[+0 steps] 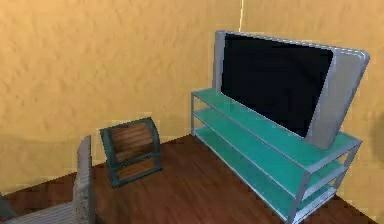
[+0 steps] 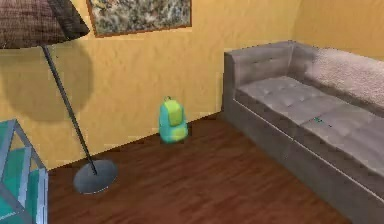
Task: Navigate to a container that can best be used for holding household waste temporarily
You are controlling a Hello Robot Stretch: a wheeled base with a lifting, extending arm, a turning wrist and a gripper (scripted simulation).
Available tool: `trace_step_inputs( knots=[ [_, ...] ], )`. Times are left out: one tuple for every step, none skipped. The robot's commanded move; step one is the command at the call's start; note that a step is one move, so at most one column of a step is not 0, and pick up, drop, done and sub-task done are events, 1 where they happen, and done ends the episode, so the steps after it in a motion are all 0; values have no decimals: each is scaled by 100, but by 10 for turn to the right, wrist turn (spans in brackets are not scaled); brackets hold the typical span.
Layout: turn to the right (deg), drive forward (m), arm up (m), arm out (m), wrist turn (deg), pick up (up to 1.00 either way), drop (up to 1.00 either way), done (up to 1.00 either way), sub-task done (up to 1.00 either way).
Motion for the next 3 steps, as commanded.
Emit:
trace_step_inputs(
  knots=[
    [-450, 0, 0, 0, 0, 0, 0, 0, 0],
    [-450, 0, 0, 0, 0, 0, 0, 0, 0],
    [-450, 0, 0, 0, 0, 0, 0, 0, 0]
  ],
)
